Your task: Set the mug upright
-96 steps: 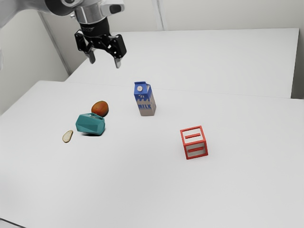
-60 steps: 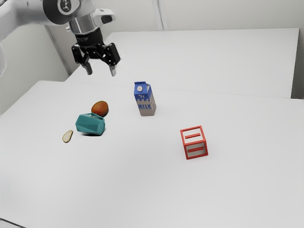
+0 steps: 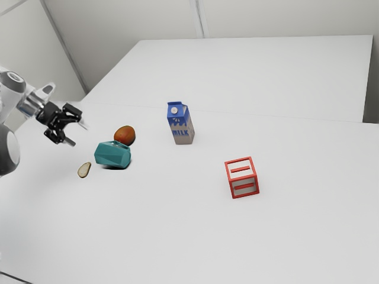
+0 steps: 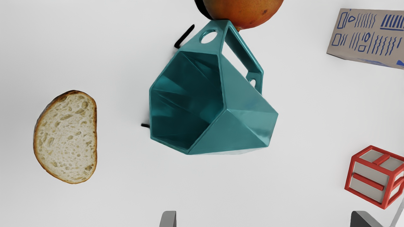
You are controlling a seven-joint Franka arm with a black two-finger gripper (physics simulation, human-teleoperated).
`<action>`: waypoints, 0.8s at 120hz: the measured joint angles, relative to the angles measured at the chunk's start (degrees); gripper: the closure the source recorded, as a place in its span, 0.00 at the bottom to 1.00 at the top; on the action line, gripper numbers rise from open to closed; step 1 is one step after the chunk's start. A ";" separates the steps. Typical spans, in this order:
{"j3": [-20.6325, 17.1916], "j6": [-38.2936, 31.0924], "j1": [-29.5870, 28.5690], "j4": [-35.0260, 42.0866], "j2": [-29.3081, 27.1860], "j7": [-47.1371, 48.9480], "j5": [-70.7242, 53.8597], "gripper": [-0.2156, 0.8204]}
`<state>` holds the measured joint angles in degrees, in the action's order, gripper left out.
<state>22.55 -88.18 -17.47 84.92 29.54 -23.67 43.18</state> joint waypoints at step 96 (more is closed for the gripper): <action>-2.59 4.32 -1.32 2.30 10.25 -26.42 22.57 0.44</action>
<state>19.96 -83.86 -18.79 87.22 39.79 -50.10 65.75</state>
